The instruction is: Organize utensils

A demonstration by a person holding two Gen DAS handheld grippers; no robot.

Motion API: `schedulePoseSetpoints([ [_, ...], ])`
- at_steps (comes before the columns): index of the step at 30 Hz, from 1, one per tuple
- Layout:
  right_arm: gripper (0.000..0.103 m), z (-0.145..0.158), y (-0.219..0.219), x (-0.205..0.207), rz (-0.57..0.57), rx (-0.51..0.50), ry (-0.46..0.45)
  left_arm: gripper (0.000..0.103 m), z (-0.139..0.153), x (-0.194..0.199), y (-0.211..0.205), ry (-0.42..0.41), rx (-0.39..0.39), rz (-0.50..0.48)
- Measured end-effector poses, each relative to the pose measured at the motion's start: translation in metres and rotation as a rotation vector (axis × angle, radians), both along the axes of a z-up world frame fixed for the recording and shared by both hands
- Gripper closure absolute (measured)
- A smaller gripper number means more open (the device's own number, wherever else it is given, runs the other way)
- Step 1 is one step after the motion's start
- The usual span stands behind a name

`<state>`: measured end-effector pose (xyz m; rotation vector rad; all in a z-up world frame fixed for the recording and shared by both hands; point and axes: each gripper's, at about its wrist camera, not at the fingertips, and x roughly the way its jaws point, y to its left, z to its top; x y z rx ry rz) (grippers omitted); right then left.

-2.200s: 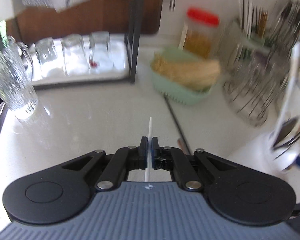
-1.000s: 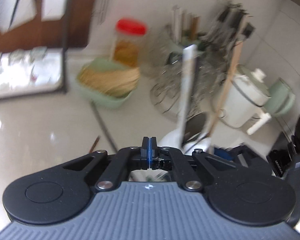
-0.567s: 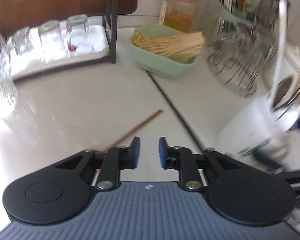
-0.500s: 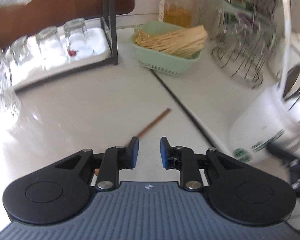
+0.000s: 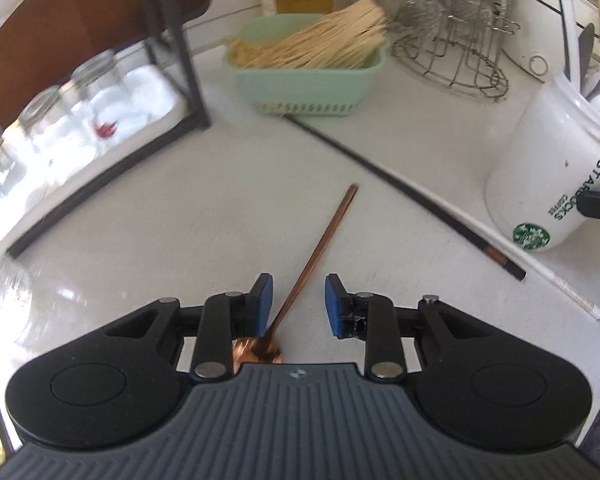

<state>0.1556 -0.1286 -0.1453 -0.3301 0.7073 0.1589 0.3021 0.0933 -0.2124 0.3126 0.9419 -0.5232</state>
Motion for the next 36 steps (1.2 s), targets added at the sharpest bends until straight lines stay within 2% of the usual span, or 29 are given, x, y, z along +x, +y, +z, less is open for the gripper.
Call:
schedulePoseSetpoints([
  [6,0.016,0.000,0.003,0.001,-0.025,-0.001,0.004,0.070,-0.005,0.008,-0.017,-0.022,0.002,-0.071],
  [13,0.016,0.001,0.005,0.002,-0.045,-0.004,0.011,0.073,-0.007,0.024,-0.026,0.012,-0.038,-0.081],
  [14,0.016,0.001,0.005,0.003,-0.046,-0.005,0.012,0.079,-0.006,0.025,-0.027,0.026,-0.037,-0.086],
  [15,0.016,0.001,0.006,0.003,-0.047,-0.006,0.013,0.089,-0.004,0.027,-0.030,0.041,-0.027,-0.093],
  [16,0.016,0.001,0.006,0.003,-0.047,-0.007,0.014,0.093,-0.003,0.029,-0.032,0.060,-0.021,-0.092],
  [20,0.016,0.001,0.006,0.003,-0.047,-0.007,0.013,0.096,-0.002,0.026,-0.038,0.078,0.003,-0.090],
  [26,0.016,0.000,0.004,0.001,-0.029,-0.008,0.004,0.098,0.001,0.009,-0.038,0.087,-0.011,-0.027],
  [36,0.017,0.001,0.000,-0.004,0.004,0.004,-0.007,0.099,0.037,-0.035,-0.033,0.078,-0.162,0.160],
])
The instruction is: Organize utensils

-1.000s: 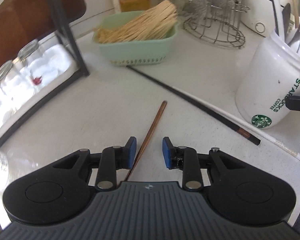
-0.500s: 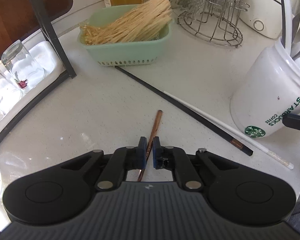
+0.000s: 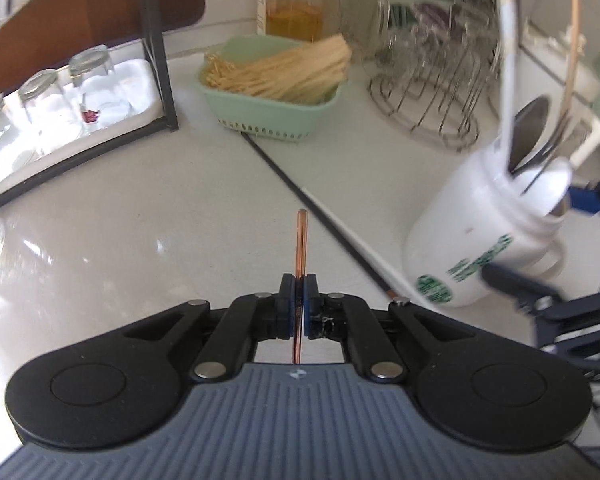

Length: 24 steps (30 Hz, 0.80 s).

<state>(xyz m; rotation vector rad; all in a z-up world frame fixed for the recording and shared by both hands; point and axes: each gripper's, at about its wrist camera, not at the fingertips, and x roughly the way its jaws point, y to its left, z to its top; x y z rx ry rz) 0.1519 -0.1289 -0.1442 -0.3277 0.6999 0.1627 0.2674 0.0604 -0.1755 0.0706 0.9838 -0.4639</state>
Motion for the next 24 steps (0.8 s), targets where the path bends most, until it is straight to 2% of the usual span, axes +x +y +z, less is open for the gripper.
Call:
schedulePoseSetpoints([
  [5,0.018,-0.002,-0.004,-0.003,0.037,0.001,-0.020,0.099,0.021,-0.023,-0.010,-0.030,-0.071,0.047],
  [6,0.018,-0.003,-0.005,-0.005,0.047,-0.005,-0.026,0.103,0.025,-0.027,-0.013,-0.041,-0.079,0.053],
  [8,0.018,-0.005,-0.005,-0.007,0.066,-0.015,-0.037,0.103,0.031,-0.034,-0.018,-0.057,-0.093,0.062],
  [11,0.018,-0.005,-0.009,-0.009,0.087,-0.005,-0.050,0.103,0.035,-0.045,-0.027,-0.088,-0.094,0.064],
  [15,0.018,-0.008,-0.012,-0.010,0.115,-0.002,-0.065,0.103,0.032,-0.051,-0.033,-0.086,-0.095,0.076],
  [18,0.018,-0.008,-0.015,-0.010,0.131,0.002,-0.071,0.103,0.025,-0.054,-0.032,-0.075,-0.077,0.082],
  [24,0.019,-0.009,-0.020,-0.011,0.144,0.026,-0.073,0.102,-0.003,-0.048,-0.018,0.062,-0.105,0.134],
])
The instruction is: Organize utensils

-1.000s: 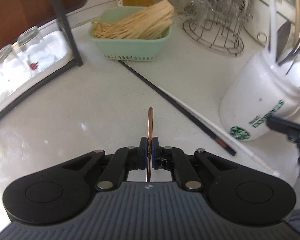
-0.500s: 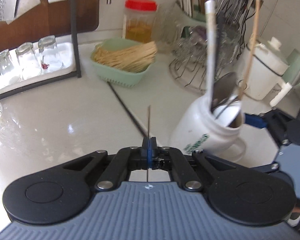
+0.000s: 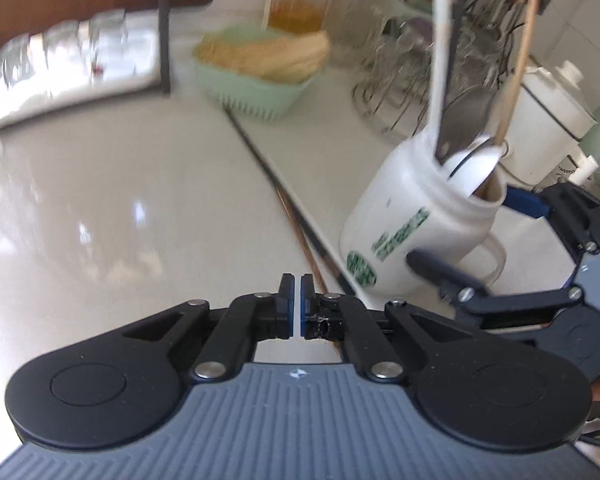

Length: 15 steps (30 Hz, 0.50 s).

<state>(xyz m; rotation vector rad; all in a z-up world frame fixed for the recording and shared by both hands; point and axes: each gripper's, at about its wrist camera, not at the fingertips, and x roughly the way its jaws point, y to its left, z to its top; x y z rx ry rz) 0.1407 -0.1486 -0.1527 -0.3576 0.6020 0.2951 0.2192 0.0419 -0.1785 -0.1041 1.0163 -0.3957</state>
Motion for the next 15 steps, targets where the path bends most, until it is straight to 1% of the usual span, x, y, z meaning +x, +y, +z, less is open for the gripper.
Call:
schedulePoseSetpoints([
  [2,0.019,0.000,-0.001,-0.001,-0.002,0.008,0.001,0.101,-0.007,0.001,0.004,0.046,-0.037,0.003],
  [4,0.019,-0.001,-0.002,0.000,-0.002,0.012,0.001,0.094,-0.015,0.003,0.009,0.096,-0.073,0.017],
  [5,0.019,-0.001,-0.002,0.000,0.001,0.014,0.000,0.085,-0.018,0.004,0.011,0.114,-0.090,0.025],
  [6,0.019,-0.001,-0.002,0.000,0.000,0.018,0.001,0.073,-0.020,0.002,0.012,0.123,-0.099,0.027],
  [8,0.019,-0.001,-0.003,0.000,-0.003,0.025,0.003,0.065,-0.022,0.000,0.012,0.129,-0.100,0.003],
  [10,0.019,-0.001,-0.004,0.000,-0.004,0.028,0.002,0.065,-0.023,-0.004,0.012,0.132,-0.118,-0.009],
  [11,0.019,-0.002,-0.004,0.000,-0.007,0.034,0.003,0.065,-0.025,-0.005,0.014,0.146,-0.144,0.000],
  [13,0.020,-0.002,-0.005,0.000,-0.013,0.047,0.006,0.065,-0.031,-0.007,0.018,0.200,-0.199,0.017],
  [15,0.021,-0.002,-0.006,-0.001,-0.017,0.057,0.006,0.065,-0.037,-0.004,0.022,0.250,-0.266,0.058],
])
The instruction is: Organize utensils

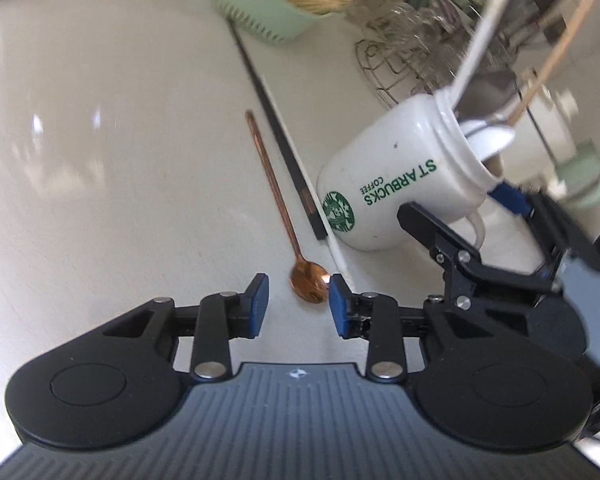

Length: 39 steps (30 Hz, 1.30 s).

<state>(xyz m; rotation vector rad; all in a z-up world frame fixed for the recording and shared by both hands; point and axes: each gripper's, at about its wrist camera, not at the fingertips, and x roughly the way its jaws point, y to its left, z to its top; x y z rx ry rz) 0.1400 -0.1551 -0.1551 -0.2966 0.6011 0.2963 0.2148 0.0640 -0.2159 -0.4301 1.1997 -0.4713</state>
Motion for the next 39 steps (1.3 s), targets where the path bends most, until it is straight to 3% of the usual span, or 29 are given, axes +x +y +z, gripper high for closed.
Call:
schedulePoseSetpoints([
  [5,0.023,-0.001,-0.001,-0.002,-0.013,0.019,0.002,0.065,-0.014,0.002,0.011,0.126,-0.141,0.117],
  [10,0.023,-0.001,-0.002,-0.003,-0.009,0.020,-0.006,0.066,-0.032,0.003,0.026,0.304,-0.286,0.302],
  [15,0.023,0.000,-0.004,-0.005,-0.009,0.027,-0.015,0.066,-0.046,0.004,0.029,0.460,-0.367,0.452],
  [26,0.023,0.001,-0.004,-0.004,-0.002,0.034,-0.022,0.068,-0.039,0.002,0.019,0.506,-0.296,0.535],
  [35,0.021,0.000,-0.004,-0.004,0.003,0.038,-0.026,0.095,-0.035,-0.003,0.012,0.473,-0.226,0.609],
  [39,0.022,0.000,-0.006,-0.005,0.004,0.042,-0.025,0.100,-0.031,-0.002,0.009,0.437,-0.198,0.615],
])
